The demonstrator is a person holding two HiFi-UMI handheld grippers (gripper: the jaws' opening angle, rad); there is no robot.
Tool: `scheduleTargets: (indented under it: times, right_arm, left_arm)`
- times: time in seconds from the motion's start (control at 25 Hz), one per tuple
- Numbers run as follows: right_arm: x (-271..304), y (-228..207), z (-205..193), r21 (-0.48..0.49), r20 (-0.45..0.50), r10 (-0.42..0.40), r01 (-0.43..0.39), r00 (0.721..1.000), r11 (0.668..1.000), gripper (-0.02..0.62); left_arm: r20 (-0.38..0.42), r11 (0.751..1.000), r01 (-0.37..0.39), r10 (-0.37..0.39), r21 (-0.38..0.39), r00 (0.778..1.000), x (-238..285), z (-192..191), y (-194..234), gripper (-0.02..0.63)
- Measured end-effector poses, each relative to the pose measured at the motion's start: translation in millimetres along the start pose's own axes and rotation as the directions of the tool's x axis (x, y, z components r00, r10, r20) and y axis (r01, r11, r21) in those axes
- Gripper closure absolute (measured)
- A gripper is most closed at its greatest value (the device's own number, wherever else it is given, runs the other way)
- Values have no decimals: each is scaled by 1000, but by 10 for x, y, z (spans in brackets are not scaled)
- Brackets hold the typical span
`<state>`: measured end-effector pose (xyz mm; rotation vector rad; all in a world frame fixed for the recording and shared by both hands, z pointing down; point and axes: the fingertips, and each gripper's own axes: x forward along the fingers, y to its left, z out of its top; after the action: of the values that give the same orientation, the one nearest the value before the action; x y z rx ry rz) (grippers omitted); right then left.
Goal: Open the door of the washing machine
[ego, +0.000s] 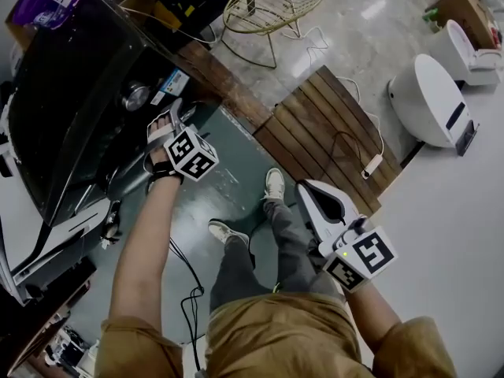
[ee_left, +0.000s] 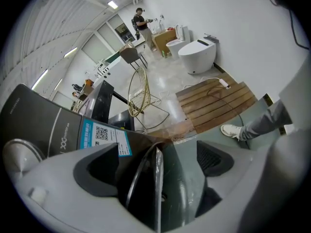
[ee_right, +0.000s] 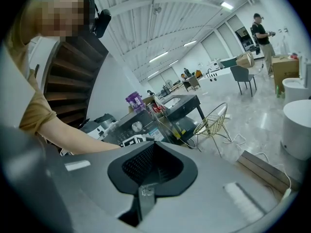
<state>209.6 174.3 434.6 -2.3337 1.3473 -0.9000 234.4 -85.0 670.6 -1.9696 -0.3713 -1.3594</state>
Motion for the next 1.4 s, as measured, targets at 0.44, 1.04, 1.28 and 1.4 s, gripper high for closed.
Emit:
scheduleTargets:
  times: [0.44, 1.04, 1.28, 1.4]
  right_arm:
    - [25, -165, -81, 18, -18, -3, 4, 1000, 1000, 591]
    - [97, -194, -197, 57, -29, 5, -3, 1000, 998, 591]
    - [106, -239, -210, 74, -13, -1, 2, 1000, 997, 591]
    - [76, -252, -233, 82, -8, -6, 6, 1000, 997, 591]
  left_arm:
    - [-223, 989, 25, 7, 143, 975, 402, -312, 149, 171]
    - [-433, 980, 171, -109, 106, 895, 676, -628, 49, 224]
    - [-507, 976, 218, -185, 5, 842, 719, -630, 52, 238]
    - [-558, 976, 220, -187, -9, 808, 739, -656, 82, 257]
